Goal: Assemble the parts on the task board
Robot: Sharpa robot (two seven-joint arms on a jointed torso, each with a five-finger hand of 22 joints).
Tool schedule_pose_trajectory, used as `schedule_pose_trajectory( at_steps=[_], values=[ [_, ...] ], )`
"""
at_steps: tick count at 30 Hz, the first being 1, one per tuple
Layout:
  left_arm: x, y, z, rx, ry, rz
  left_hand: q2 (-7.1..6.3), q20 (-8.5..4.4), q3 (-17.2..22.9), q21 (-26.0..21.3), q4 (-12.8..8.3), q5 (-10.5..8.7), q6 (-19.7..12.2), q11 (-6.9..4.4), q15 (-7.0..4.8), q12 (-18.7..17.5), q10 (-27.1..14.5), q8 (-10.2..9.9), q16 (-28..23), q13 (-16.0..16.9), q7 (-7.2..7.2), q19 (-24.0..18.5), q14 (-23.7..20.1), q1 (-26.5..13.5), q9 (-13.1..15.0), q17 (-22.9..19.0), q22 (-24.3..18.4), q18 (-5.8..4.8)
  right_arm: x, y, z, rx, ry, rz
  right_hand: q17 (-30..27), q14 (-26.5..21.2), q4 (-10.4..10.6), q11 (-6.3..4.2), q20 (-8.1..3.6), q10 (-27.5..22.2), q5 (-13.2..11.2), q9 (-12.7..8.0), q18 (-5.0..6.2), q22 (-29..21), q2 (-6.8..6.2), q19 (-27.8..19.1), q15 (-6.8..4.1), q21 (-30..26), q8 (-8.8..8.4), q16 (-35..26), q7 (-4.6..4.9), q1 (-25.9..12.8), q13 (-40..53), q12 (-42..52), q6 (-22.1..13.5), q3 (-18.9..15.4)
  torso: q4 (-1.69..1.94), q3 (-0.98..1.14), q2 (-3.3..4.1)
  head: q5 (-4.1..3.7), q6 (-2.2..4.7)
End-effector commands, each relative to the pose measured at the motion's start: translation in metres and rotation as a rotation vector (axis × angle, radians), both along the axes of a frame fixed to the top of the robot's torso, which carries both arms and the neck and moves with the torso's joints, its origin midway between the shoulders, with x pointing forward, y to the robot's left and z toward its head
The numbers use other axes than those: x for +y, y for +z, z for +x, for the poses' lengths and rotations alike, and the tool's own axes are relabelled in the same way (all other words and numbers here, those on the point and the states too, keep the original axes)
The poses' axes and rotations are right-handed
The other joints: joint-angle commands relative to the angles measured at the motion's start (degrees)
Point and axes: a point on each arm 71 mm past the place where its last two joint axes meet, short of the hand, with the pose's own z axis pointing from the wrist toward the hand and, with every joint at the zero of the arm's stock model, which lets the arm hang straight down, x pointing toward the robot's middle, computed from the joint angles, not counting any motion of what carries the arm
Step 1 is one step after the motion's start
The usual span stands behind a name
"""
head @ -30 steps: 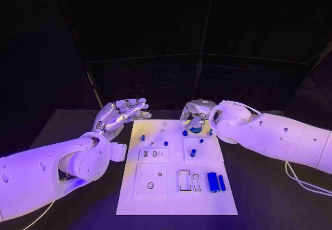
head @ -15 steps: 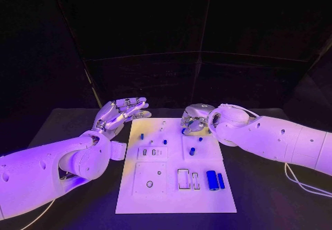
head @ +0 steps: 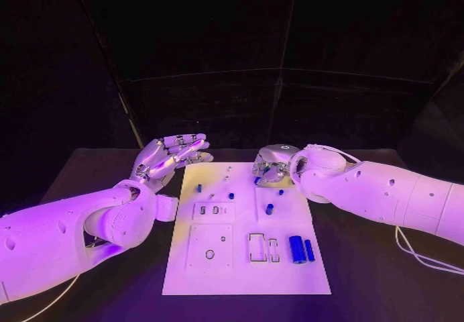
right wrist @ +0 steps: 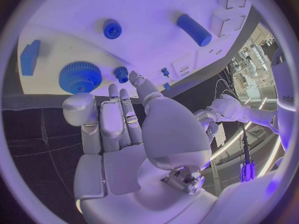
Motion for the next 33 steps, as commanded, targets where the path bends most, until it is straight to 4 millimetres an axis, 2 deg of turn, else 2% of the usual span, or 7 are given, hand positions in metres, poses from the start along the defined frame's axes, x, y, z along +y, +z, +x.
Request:
schedule_pose_trajectory(
  at_steps=[1, 9, 13, 20, 21, 33],
  values=[
    [-0.001, 0.001, 0.000, -0.010, -0.019, -0.003, 0.66, 0.21, -0.1, -0.3, -0.3, 0.02, 0.4, 0.35, 0.18, -0.4, 0.1, -0.4, -0.4, -0.1, 2.06, 0.3, -0.2, -0.1, -0.1, -0.1, -0.1, 0.18, 0.000, 0.001, 0.001, -0.002, -0.004, 0.008, 0.1, 1.5, 0.0, -0.11, 0.04, -0.4, -0.3, 0.1, -0.66, 0.1, 0.72, 0.5, 0.24, 0.1, 0.10, 0.3, 0.03, 0.0, -0.1, 0.4, -0.3, 0.8, -0.03, -0.03, -0.02, -0.02, -0.05],
    [-0.002, 0.001, 0.000, -0.009, -0.023, -0.004, 0.83, 0.24, -0.2, -0.4, -0.3, 0.02, 0.3, 0.41, 0.22, -0.6, 0.1, -0.5, -0.5, -0.1, 2.13, 0.3, -0.1, -0.2, -0.1, -0.1, -0.1, 0.17, 0.001, -0.001, 0.004, 0.010, -0.006, 0.009, 0.2, 1.4, -0.7, -0.10, 0.07, 0.0, -1.7, 0.1, -0.66, 0.3, 1.88, 0.4, 0.26, 0.4, 0.22, 0.7, 0.11, 0.0, -0.3, 0.6, 0.3, 3.8, -0.01, -0.01, 0.04, 0.07, -0.36],
    [-0.002, 0.001, 0.000, -0.008, -0.022, -0.003, 0.95, 0.26, -0.2, -0.4, -0.4, 0.02, 0.3, 0.46, 0.25, -0.7, 0.0, -0.7, -0.6, -0.1, 2.18, 0.3, -0.2, -0.2, -0.2, -0.1, -0.1, 0.16, 0.002, -0.004, 0.005, 0.022, -0.007, 0.002, 0.2, 1.4, -0.8, -0.08, 0.09, 0.2, -2.0, 0.2, -0.68, 0.4, 1.80, 0.4, 0.29, 0.5, 0.30, 0.8, 0.16, -0.4, -0.4, 0.7, 0.6, 4.9, -0.07, -0.02, 0.02, 0.18, -0.74],
    [-0.002, 0.001, 0.000, -0.008, -0.019, -0.001, 1.01, 0.28, -0.2, -0.4, -0.4, 0.02, 0.2, 0.50, 0.28, -0.8, -0.1, -0.8, -0.7, -0.1, 2.22, 0.3, -0.2, -0.2, -0.2, -0.1, -0.2, 0.16, 0.004, -0.008, 0.005, 0.047, -0.003, -0.011, 0.2, 1.4, -1.0, -0.12, 0.10, 0.4, -2.4, 0.2, -0.69, 0.6, 1.56, 0.4, 0.28, 0.7, 0.30, 0.9, 0.14, -0.9, -0.4, 0.8, 0.9, 5.9, -0.10, -0.05, 0.11, 0.23, -0.90],
    [-0.002, 0.001, 0.000, -0.008, -0.019, -0.001, 1.01, 0.28, -0.2, -0.4, -0.4, 0.02, 0.2, 0.50, 0.28, -0.8, -0.1, -0.8, -0.7, -0.1, 2.22, 0.3, -0.2, -0.2, -0.2, -0.1, -0.2, 0.16, 0.004, -0.009, 0.005, 0.052, -0.003, -0.012, 0.1, 1.4, -1.0, -0.12, 0.10, 0.4, -2.4, 0.2, -0.69, 0.6, 1.56, 0.4, 0.28, 0.7, 0.30, 0.9, 0.14, -0.9, -0.4, 0.8, 0.9, 5.9, -0.08, -0.05, 0.09, 0.23, -1.10],
    [-0.002, 0.001, 0.000, -0.008, -0.019, -0.001, 1.20, 0.33, -0.2, -0.5, -0.6, 0.02, 0.1, 0.57, 0.34, -1.1, -0.2, -1.0, -0.9, -0.1, 2.28, 0.2, -0.2, -0.1, -0.2, -0.1, -0.3, 0.15, 0.004, -0.016, 0.005, 0.082, -0.006, -0.022, 0.2, 1.4, -1.0, -0.14, 0.09, 0.8, -2.5, 0.2, -0.70, 0.7, 1.66, 0.3, 0.25, 0.8, 0.34, 1.0, 0.21, -1.2, -0.4, 0.8, 1.2, 7.2, -0.05, -0.05, 0.08, 0.21, -1.31]
  ],
)
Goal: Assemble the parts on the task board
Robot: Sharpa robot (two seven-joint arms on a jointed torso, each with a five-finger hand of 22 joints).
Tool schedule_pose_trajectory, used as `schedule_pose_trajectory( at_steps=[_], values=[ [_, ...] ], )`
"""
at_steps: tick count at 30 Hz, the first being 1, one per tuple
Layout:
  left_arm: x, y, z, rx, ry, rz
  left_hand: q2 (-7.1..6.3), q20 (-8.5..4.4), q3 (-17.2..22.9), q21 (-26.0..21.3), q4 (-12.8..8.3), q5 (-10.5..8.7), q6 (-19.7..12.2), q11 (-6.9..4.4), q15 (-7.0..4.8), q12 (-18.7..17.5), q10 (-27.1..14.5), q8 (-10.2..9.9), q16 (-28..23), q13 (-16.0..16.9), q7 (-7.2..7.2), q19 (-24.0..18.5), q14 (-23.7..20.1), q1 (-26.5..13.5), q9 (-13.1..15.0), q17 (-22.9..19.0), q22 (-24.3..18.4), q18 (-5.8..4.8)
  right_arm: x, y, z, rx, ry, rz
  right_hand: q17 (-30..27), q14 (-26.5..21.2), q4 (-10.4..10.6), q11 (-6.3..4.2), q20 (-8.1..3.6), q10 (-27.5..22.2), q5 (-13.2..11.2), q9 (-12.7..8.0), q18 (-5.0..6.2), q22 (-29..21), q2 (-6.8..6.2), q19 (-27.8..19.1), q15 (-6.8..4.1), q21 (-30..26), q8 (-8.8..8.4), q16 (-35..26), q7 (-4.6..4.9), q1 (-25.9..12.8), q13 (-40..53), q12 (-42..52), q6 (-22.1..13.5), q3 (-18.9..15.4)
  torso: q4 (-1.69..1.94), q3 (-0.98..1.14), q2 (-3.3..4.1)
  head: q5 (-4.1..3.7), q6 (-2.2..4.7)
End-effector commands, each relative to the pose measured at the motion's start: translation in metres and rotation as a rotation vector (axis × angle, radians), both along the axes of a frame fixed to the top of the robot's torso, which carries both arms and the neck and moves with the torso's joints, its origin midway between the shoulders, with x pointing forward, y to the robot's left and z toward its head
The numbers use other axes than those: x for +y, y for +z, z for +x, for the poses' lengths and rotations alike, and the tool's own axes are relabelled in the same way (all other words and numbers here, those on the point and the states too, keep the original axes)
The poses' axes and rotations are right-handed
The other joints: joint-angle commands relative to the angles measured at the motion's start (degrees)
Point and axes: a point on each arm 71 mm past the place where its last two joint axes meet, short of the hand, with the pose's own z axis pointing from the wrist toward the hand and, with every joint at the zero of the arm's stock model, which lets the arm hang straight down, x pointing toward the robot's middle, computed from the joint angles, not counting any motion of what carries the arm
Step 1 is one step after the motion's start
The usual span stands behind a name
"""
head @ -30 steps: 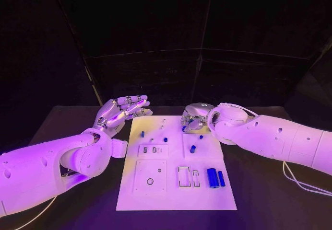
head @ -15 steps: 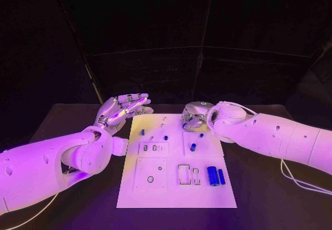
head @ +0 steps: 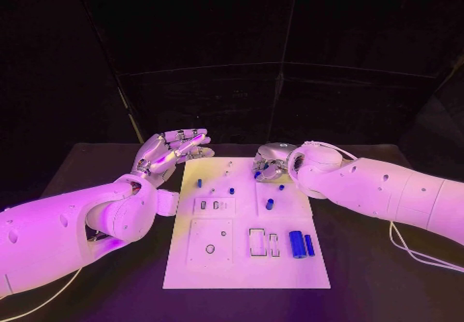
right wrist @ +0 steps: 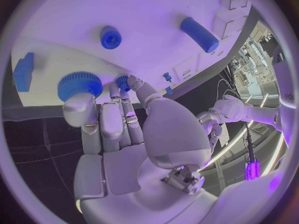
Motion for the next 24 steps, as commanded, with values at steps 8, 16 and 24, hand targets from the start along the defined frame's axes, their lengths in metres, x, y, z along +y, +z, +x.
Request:
schedule_pose_trajectory(
  at_steps=[8, 16, 24],
  values=[
    [-0.001, 0.001, 0.000, -0.011, -0.016, -0.002, 0.53, 0.33, 0.0, -0.3, -0.4, 0.02, 0.1, 0.36, 0.35, -0.4, 0.0, -0.4, -0.4, -0.1, 2.28, 0.2, -0.2, 0.1, -0.1, -0.1, -0.1, 0.15, -0.002, -0.005, 0.001, 0.012, -0.006, 0.001, 0.5, 1.4, -0.5, -0.22, -0.09, 2.1, -3.3, 0.2, -0.81, 0.8, 1.65, 0.4, 0.02, 0.7, 0.86, 0.7, 0.06, 0.8, -0.1, 0.6, 2.3, 5.8, -0.02, -0.06, 0.02, -0.06, -0.32],
    [-0.001, 0.001, 0.000, -0.009, -0.016, -0.001, 0.64, 0.34, 0.0, -0.3, -0.4, 0.03, 0.1, 0.37, 0.36, -0.4, 0.0, -0.4, -0.4, -0.1, 2.30, 0.2, -0.2, 0.2, -0.1, -0.1, -0.1, 0.15, -0.004, 0.000, -0.001, -0.040, -0.020, 0.045, 0.8, 1.4, -0.5, -0.23, -0.10, 3.1, -5.2, 0.2, -0.89, 1.3, 1.67, 0.4, 0.09, 1.2, 1.12, 1.1, 0.32, 2.1, 0.0, 0.5, 3.2, 10.3, -0.01, -0.08, 0.01, -0.28, 0.02],
    [0.001, 0.001, 0.000, -0.008, -0.011, 0.001, 0.75, 0.35, 0.1, -0.3, -0.4, 0.02, 0.1, 0.38, 0.37, -0.5, 0.0, -0.5, -0.5, -0.1, 2.31, 0.2, -0.2, 0.1, -0.1, -0.1, -0.1, 0.15, 0.000, 0.008, -0.010, -0.088, -0.010, 0.120, 1.1, 1.5, -0.3, -0.23, -0.06, 3.6, -5.0, 0.2, -0.94, 1.8, 0.76, 0.5, 0.11, 1.5, 1.18, 1.4, 0.35, 2.0, 0.1, 0.6, 3.5, 12.3, 0.10, -0.16, -0.05, -0.14, 0.31]
  ],
)
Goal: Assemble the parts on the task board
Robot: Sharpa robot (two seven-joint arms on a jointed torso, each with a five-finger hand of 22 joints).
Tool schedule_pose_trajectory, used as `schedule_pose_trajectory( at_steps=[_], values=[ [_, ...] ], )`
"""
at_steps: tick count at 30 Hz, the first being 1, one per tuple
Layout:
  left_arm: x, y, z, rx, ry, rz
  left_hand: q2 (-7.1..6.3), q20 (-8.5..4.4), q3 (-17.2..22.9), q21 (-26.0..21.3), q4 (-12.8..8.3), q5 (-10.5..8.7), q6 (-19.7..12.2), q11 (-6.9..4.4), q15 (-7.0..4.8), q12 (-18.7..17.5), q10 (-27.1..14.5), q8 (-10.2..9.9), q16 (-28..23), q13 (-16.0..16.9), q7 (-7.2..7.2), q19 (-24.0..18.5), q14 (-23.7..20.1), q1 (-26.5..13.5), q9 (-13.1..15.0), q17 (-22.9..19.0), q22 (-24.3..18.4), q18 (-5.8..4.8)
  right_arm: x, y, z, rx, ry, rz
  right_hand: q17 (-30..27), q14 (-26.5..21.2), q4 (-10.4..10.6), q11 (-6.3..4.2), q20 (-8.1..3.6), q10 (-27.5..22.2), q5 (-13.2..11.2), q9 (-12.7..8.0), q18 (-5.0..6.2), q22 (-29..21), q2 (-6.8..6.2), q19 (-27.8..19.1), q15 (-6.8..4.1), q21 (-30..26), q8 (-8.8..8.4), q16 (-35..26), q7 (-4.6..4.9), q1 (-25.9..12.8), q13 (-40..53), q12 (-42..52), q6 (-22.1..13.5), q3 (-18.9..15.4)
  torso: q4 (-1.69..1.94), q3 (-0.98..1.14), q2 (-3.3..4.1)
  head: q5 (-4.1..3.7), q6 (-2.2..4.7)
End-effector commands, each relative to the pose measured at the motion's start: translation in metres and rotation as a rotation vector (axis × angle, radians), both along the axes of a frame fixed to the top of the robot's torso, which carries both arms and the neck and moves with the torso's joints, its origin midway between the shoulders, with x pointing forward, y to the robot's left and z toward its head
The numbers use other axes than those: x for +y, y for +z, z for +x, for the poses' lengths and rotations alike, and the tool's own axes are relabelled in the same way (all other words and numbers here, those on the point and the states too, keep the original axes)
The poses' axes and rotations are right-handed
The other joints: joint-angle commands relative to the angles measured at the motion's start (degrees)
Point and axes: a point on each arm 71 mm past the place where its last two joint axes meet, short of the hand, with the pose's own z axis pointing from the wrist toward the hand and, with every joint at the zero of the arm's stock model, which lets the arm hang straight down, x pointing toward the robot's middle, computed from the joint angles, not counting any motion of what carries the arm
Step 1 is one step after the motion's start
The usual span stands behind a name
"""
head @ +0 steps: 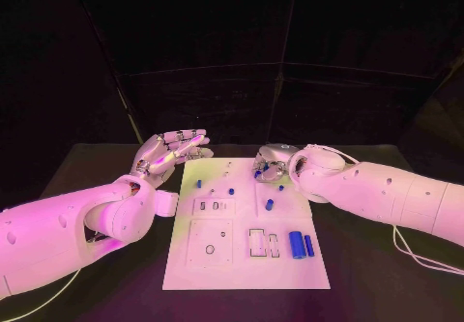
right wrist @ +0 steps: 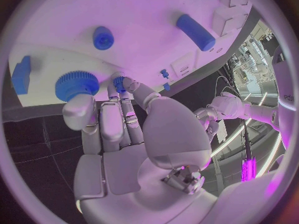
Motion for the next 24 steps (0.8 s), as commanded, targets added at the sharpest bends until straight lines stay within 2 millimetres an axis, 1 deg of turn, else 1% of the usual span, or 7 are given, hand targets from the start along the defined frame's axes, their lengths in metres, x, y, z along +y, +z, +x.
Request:
schedule_pose_trajectory(
  at_steps=[1, 4, 8, 10, 13, 19, 24],
  values=[
    [0.000, 0.001, 0.000, -0.010, -0.012, 0.000, 0.50, 0.35, 0.1, -0.3, -0.4, 0.02, 0.1, 0.38, 0.37, -0.2, 0.0, -0.2, -0.2, -0.1, 2.31, 0.2, -0.2, -0.2, -0.1, -0.1, -0.1, 0.15, 0.003, 0.010, -0.002, -0.063, -0.011, 0.075, 0.1, 1.4, 0.1, -0.49, -0.05, 0.9, 0.1, 0.0, -0.94, 0.1, -0.49, 0.5, 0.13, 0.2, 0.23, 0.4, -0.04, 0.0, 0.3, 0.2, 0.3, 0.6, 0.14, -0.05, 0.01, -0.07, 0.32],
    [0.001, 0.001, 0.000, -0.011, -0.009, 0.000, 0.60, 0.35, 0.1, -0.4, -0.4, 0.02, 0.1, 0.39, 0.37, -0.2, 0.0, -0.3, -0.3, -0.1, 2.31, 0.2, -0.2, -0.2, -0.1, -0.1, -0.1, 0.15, 0.007, 0.014, -0.002, -0.100, -0.017, 0.108, 0.1, 1.4, 0.3, -0.44, -0.02, 0.9, -0.1, -0.1, -0.97, 0.2, -0.89, 0.5, 0.16, 0.3, 0.13, 0.5, 0.02, -0.3, 0.3, 0.1, 0.2, 0.9, 0.23, -0.07, 0.03, 0.00, 0.53],
    [0.001, 0.002, 0.000, -0.011, -0.010, 0.000, 0.63, 0.36, 0.1, -0.4, -0.4, 0.02, 0.1, 0.39, 0.38, -0.2, 0.0, -0.3, -0.3, -0.1, 2.31, 0.2, -0.2, -0.2, -0.1, -0.1, -0.1, 0.15, 0.013, 0.018, 0.000, -0.139, -0.019, 0.138, 0.2, 1.4, 0.3, -0.44, -0.01, 1.0, -0.2, -0.1, -0.98, 0.3, -1.05, 0.5, 0.17, 0.4, 0.10, 0.5, 0.01, -0.4, 0.3, 0.1, 0.2, 1.1, 0.17, -0.03, 0.18, 0.15, 0.79],
    [0.001, 0.002, -0.001, -0.011, -0.012, -0.001, 0.64, 0.36, 0.1, -0.4, -0.4, 0.03, 0.1, 0.39, 0.38, -0.2, 0.0, -0.3, -0.3, -0.1, 2.31, 0.2, -0.2, -0.2, -0.1, -0.1, -0.1, 0.15, 0.017, 0.019, 0.001, -0.158, -0.018, 0.153, 0.1, 1.4, 0.4, -0.47, -0.01, 1.1, -0.2, 0.0, -0.95, 0.2, -1.29, 0.4, 0.16, 0.4, 0.13, 0.5, -0.03, -0.5, 0.3, 0.1, 0.3, 1.2, 0.26, -0.04, 0.28, 0.04, 0.81],
    [0.000, 0.002, -0.001, -0.012, -0.014, -0.002, 0.64, 0.36, 0.1, -0.4, -0.4, 0.03, 0.1, 0.39, 0.38, -0.2, 0.0, -0.3, -0.3, -0.1, 2.31, 0.2, -0.2, -0.2, -0.1, -0.1, -0.1, 0.15, 0.021, 0.020, 0.003, -0.172, -0.017, 0.163, 0.1, 1.4, 0.4, -0.50, -0.01, 1.2, 0.0, 0.0, -0.94, 0.1, -1.52, 0.4, 0.14, 0.4, 0.14, 0.5, -0.06, -0.6, 0.3, 0.1, 0.3, 1.3, 0.25, 0.02, 0.25, 0.24, 0.86],
    [-0.001, 0.002, -0.001, -0.011, -0.017, -0.003, 0.65, 0.37, 0.2, -0.4, -0.5, 0.03, 0.1, 0.39, 0.38, -0.3, 0.0, -0.3, -0.3, -0.1, 2.31, 0.2, -0.2, -0.1, -0.1, -0.1, -0.1, 0.15, 0.030, 0.021, 0.009, -0.188, -0.012, 0.167, 0.0, 1.4, 0.5, -0.49, -0.01, 1.1, 0.2, 0.0, -0.93, 0.1, -1.78, 0.4, 0.13, 0.4, 0.11, 0.5, -0.05, -0.8, 0.3, 0.1, 0.3, 1.5, 0.35, 0.00, 0.37, 0.39, 0.92],
    [-0.002, 0.002, 0.000, -0.012, -0.019, -0.003, 0.65, 0.37, 0.2, -0.4, -0.5, 0.03, 0.1, 0.39, 0.38, -0.3, 0.0, -0.3, -0.3, -0.1, 2.31, 0.2, -0.2, -0.1, -0.1, -0.1, -0.1, 0.15, 0.037, 0.021, 0.016, -0.181, -0.010, 0.154, 0.1, 1.4, 0.5, -0.48, -0.01, 1.1, 0.3, -0.1, -0.95, 0.2, -1.91, 0.4, 0.14, 0.4, 0.07, 0.6, -0.04, -0.8, 0.3, 0.0, 0.3, 1.6, 0.79, -0.21, 0.69, 0.00, 1.23]
  ],
)
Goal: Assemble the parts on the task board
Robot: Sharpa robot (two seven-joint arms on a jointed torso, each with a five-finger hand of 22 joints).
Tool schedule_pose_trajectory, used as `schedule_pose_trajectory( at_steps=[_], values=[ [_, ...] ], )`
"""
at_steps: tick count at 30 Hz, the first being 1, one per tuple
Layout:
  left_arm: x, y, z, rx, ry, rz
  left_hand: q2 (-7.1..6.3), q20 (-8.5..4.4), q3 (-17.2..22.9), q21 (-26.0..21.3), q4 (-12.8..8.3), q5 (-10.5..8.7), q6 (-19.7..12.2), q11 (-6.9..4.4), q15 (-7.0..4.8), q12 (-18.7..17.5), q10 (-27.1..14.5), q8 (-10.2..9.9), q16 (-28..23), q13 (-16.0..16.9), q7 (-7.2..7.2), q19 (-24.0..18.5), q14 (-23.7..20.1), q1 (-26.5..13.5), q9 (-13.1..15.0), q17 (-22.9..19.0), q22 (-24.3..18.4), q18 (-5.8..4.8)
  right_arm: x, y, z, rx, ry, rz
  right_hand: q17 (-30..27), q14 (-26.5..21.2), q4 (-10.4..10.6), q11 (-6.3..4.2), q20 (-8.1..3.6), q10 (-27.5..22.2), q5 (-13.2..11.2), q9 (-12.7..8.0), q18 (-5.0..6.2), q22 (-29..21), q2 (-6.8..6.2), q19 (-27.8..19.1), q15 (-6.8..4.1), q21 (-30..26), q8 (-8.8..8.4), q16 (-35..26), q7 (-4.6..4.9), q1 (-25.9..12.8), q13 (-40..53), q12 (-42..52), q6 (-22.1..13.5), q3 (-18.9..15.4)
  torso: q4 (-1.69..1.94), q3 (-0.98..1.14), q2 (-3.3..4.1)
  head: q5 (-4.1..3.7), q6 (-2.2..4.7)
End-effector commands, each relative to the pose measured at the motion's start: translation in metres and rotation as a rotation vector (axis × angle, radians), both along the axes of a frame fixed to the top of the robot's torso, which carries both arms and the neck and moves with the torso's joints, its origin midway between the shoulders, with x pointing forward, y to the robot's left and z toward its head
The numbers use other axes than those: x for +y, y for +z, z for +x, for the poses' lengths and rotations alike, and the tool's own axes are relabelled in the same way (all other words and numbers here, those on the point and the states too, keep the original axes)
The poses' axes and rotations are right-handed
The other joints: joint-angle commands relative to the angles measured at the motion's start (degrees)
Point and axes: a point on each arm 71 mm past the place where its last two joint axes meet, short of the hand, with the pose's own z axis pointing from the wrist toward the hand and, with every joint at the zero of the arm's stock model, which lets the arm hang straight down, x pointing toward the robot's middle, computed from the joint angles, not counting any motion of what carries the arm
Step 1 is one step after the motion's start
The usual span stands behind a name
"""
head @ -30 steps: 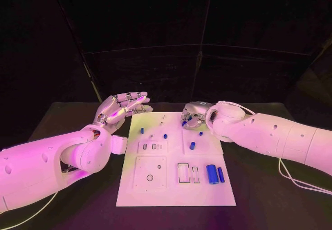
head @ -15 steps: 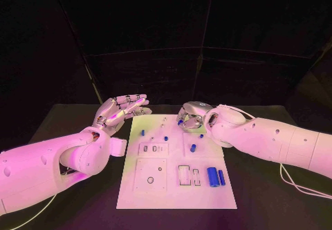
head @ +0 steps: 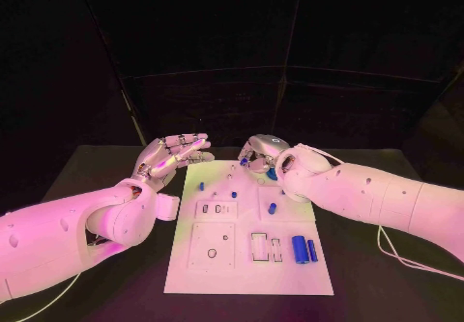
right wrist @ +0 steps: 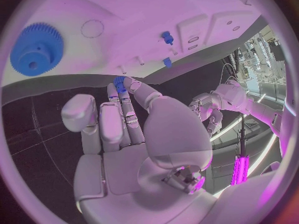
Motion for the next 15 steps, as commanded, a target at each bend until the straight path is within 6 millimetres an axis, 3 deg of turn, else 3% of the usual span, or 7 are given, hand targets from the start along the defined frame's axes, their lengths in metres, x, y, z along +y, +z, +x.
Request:
schedule_pose_trajectory(
  at_steps=[1, 15],
  values=[
    [-0.003, 0.002, 0.000, -0.013, -0.020, -0.004, 0.45, 0.36, 0.0, -0.2, -0.4, 0.03, 0.1, 0.40, 0.38, -0.3, 0.0, -0.3, -0.3, -0.1, 2.31, 0.2, -0.2, 0.1, -0.1, -0.1, -0.1, 0.15, 0.005, 0.003, 0.004, -0.014, 0.012, 0.003, 0.1, 1.4, 0.1, -0.67, -0.01, 0.9, 0.3, -0.1, -0.96, 0.1, -0.60, 0.4, 0.14, 0.2, 0.06, 0.3, -0.03, 0.0, -0.1, 0.0, 0.3, 0.4, 0.48, -0.20, 0.37, -0.31, 0.25],
    [-0.005, 0.002, 0.001, -0.012, -0.023, -0.004, 0.45, 0.37, 0.0, -0.2, -0.5, 0.03, 0.1, 0.40, 0.39, -0.4, 0.0, -0.4, -0.4, -0.1, 2.32, 0.2, -0.2, 0.2, -0.1, -0.1, -0.1, 0.15, 0.017, -0.004, 0.010, 0.040, 0.023, -0.073, 0.1, 1.4, 0.1, -0.62, 0.02, 0.6, 0.2, -0.1, -0.96, 0.1, -1.10, 0.4, 0.18, 0.3, -0.14, 0.4, -0.03, -0.2, -0.1, -0.2, 0.0, 0.8, 1.25, -0.47, 1.10, -0.54, 0.40]
  ],
)
